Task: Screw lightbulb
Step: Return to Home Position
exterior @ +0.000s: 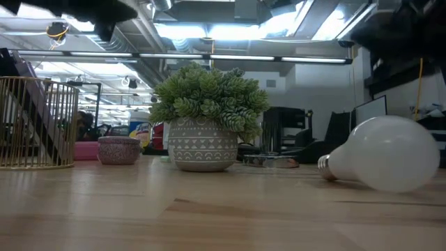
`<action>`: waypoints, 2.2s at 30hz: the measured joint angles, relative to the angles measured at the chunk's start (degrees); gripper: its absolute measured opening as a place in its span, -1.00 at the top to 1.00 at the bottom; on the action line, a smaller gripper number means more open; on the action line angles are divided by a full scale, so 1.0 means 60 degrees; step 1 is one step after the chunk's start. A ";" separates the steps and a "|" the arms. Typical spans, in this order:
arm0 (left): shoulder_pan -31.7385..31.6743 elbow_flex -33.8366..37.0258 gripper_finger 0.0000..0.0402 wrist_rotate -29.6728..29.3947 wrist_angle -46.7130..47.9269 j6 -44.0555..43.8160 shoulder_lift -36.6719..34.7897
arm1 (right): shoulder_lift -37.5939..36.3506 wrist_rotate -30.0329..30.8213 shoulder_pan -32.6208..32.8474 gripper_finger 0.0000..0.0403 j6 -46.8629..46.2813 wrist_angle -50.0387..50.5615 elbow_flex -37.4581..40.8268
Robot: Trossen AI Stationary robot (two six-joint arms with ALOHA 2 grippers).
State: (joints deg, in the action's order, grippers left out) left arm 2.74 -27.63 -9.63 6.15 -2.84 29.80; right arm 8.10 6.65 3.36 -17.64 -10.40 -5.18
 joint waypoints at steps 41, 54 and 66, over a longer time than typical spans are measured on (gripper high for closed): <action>-0.0015 0.4050 0.99 0.0084 -0.0025 -0.0462 -0.1466 | -0.0128 0.0142 0.0000 0.86 -0.0261 0.0774 0.0778; -0.0015 0.4050 0.99 0.0080 -0.0018 -0.0458 -0.4171 | -0.1327 0.0062 -0.0018 0.86 -0.0262 0.1123 0.0786; -0.0040 0.4068 0.99 0.0074 -0.0088 -0.0458 -0.4881 | -0.1330 0.0037 -0.0015 0.86 -0.0261 0.1331 0.0786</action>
State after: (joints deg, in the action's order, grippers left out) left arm 2.50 -3.22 -9.18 5.62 -5.58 0.52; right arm 0.12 6.88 3.27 -19.20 -2.42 -0.47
